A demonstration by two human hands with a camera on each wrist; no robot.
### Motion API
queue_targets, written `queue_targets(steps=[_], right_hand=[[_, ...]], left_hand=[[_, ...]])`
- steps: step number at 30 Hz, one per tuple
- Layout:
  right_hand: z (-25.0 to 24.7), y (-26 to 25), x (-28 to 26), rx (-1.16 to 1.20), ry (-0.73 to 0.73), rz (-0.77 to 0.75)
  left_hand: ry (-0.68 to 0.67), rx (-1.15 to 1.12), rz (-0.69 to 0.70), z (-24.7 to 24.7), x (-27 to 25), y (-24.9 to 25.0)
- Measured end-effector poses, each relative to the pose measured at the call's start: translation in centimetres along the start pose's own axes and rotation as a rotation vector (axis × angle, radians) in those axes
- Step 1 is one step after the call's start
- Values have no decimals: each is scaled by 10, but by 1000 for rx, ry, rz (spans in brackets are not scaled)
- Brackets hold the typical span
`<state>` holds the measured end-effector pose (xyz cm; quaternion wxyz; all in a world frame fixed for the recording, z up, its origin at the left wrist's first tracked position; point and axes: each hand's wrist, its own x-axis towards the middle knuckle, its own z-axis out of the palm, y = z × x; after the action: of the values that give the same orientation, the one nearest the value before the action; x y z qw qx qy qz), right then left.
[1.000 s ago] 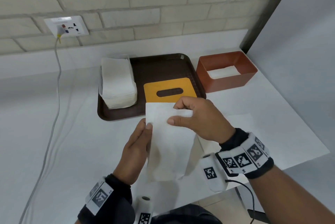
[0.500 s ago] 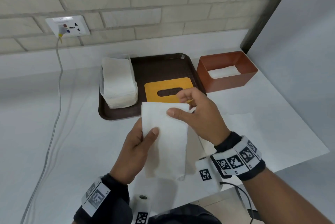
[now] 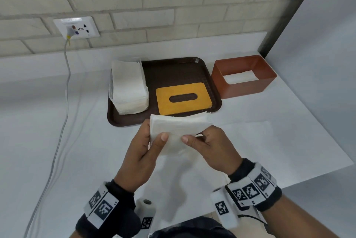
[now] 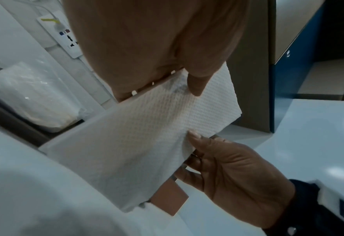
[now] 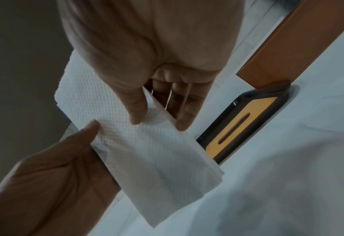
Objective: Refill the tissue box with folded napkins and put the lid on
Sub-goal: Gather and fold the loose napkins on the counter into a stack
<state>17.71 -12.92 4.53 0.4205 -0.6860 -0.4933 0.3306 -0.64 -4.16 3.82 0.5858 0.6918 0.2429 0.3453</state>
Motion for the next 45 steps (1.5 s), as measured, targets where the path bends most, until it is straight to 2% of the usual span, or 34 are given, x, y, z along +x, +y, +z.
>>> queue_targets(steps=[4,6,10,12,14,17,19,21,24,26,29,35,39,42,45], right_hand=[[11,25,4,-134,-89,70],[18,33,4,-158,-85,109],[17,26,5,-112,2,27],[16,19,7,-122,-11,-24],[19,25,12,-181,-60,31],[25,34,16,-207,-134,109],[21,32,16,-149,-146,113],[17,27,16,-58,-166,151],[18,24,16,-92,-167,164],[22,23,16,-133,-104,141],[21,23,15,-72,12,102],[8,14,10,8,24,22],[-3,9,9,241,113,109],[-6,6,6,409,95,154],[-13,10,7,334,96,153]], left_hand=[[-42,60,-127,-1,-8,-30],[-49,119,-157,0,-11,-42],[47,174,-77,-3,-10,-43],[66,143,-110,-4,-7,-43],[42,113,-188,-3,-6,-44],[58,124,-217,2,-5,-42],[148,-1,-266,4,-2,-39],[234,-274,-356,1,3,-34],[326,-542,-440,-2,9,-25],[370,-589,-449,-3,12,-21],[435,-606,-454,-6,14,-20],[440,-665,-457,-9,14,-15],[414,-710,-460,-1,17,-8],[399,-736,-462,12,22,-3],[366,-749,-468,22,28,1]])
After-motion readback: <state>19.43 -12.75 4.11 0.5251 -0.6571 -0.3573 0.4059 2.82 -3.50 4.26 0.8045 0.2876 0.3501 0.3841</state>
